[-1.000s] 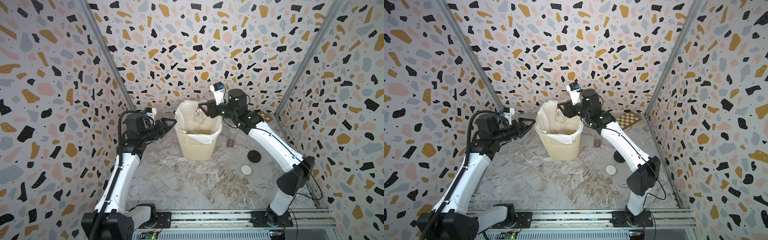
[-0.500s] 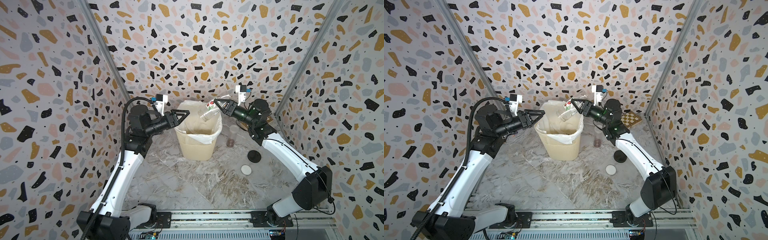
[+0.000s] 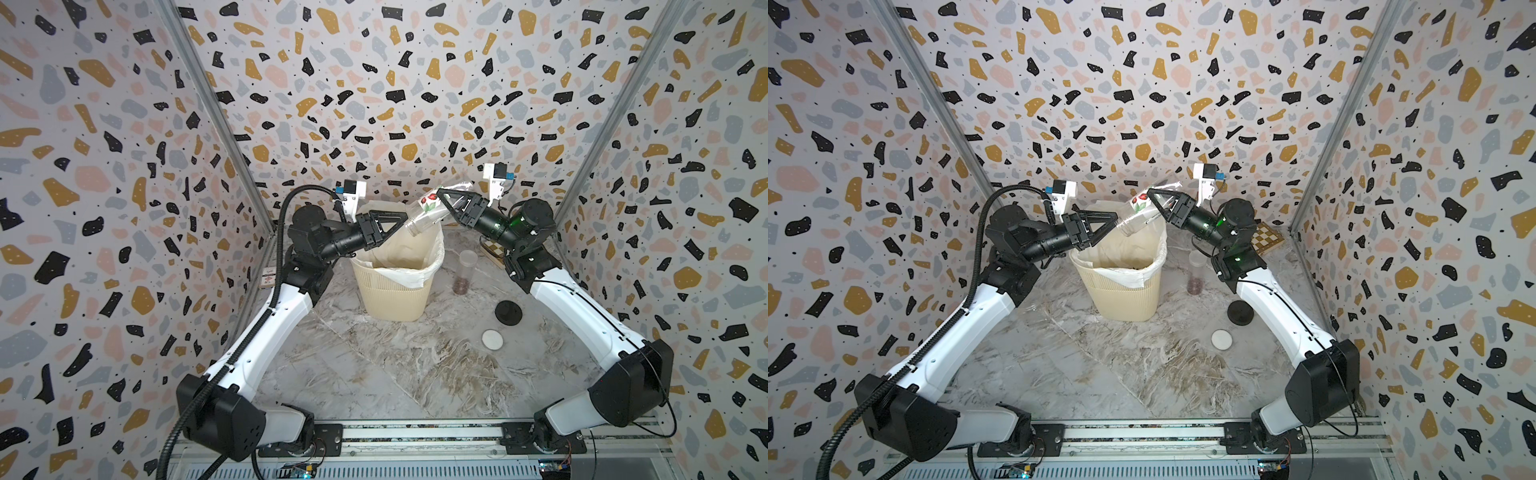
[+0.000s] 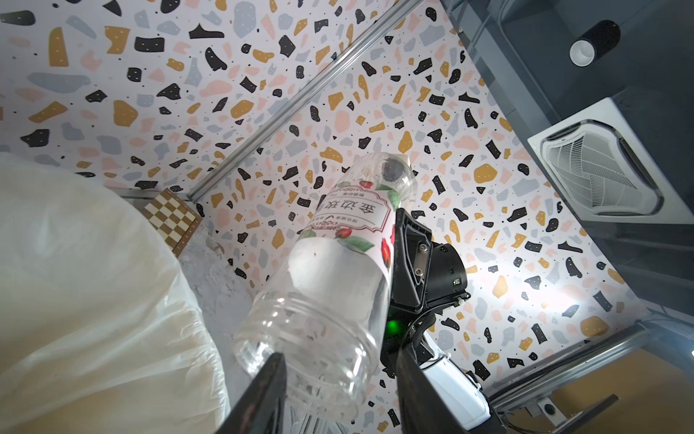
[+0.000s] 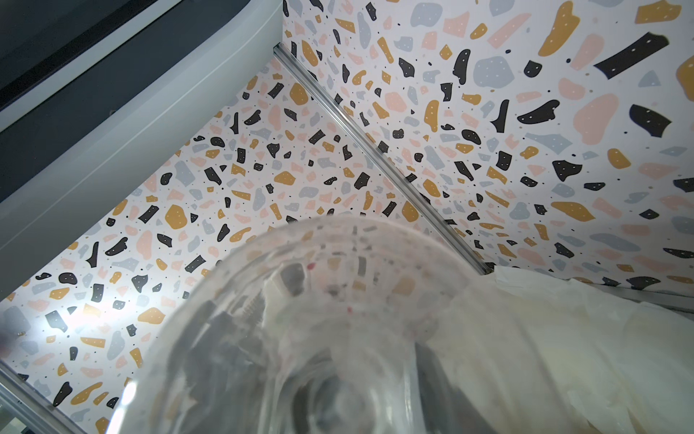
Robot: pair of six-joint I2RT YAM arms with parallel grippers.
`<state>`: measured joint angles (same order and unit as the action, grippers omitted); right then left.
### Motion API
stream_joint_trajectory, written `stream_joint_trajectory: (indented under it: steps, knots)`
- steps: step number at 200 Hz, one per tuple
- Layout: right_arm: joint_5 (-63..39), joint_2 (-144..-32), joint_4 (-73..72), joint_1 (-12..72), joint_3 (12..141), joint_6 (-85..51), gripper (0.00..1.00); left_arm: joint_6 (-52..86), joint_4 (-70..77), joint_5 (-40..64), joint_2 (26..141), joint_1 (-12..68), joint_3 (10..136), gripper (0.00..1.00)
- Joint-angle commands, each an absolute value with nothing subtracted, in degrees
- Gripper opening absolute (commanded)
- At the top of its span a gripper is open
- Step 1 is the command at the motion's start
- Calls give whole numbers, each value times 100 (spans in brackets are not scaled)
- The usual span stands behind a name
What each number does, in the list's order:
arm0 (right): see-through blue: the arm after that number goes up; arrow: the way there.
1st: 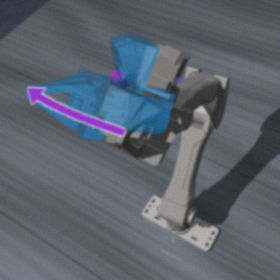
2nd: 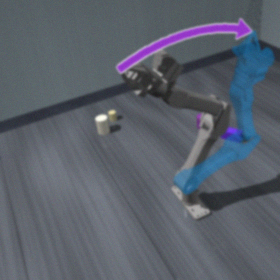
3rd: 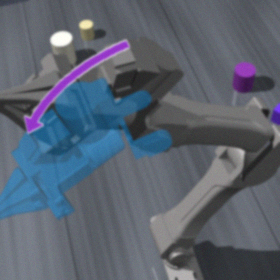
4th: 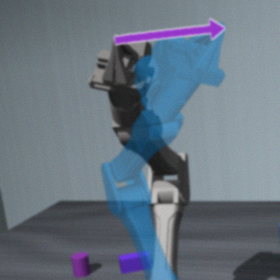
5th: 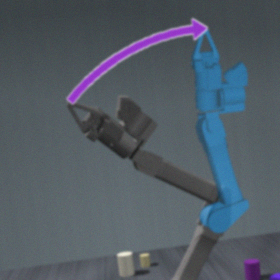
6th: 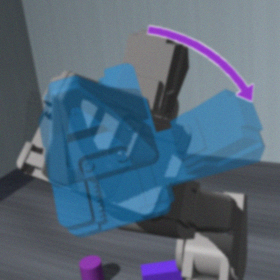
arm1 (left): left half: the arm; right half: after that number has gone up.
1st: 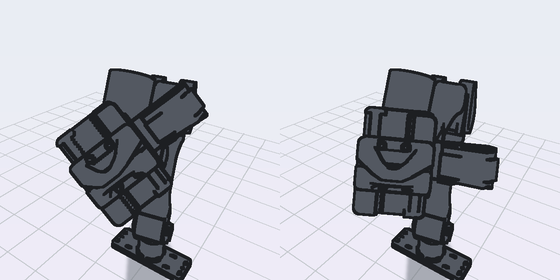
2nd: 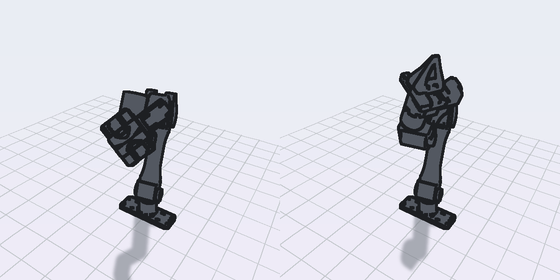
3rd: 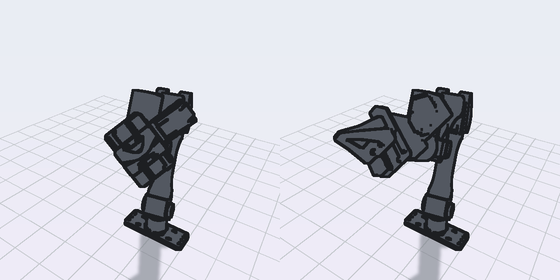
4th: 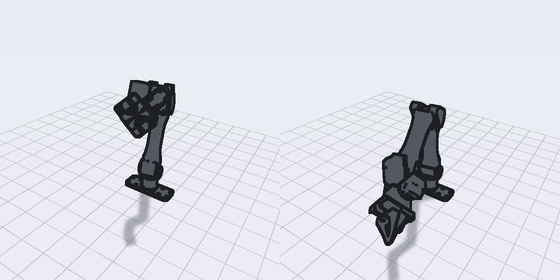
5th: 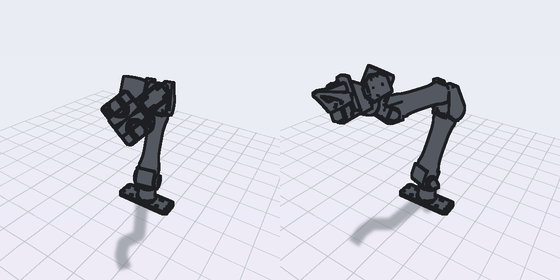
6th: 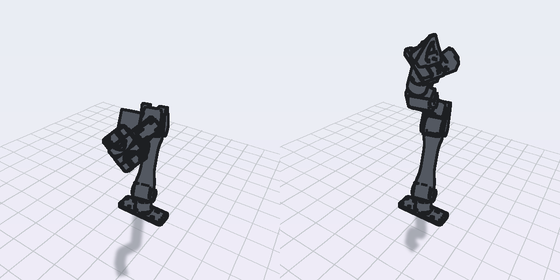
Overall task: Empty the moldy dried flower tea in the jars
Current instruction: Place the jar at the center of the board.
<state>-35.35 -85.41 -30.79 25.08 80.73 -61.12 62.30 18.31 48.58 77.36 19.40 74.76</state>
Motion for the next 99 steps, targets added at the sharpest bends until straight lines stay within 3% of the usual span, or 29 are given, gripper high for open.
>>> stream_joint_trajectory:
  steps: [1, 42, 99]
  knots:
    - [-3655, -8315, -3358, 2471, 8067, -6202, 55, 6631, 2630, 4918, 7835, 2012, 7603, 43]
    - [-3657, -8282, -3250, 2428, 8033, -6135, 55, 6840, 2825, 4848, 7919, 2040, 7596, 32]
    - [-3676, -8331, -3311, 2359, 7980, -6174, 55, 7359, 3522, 4928, 8006, 2045, 7485, 24]
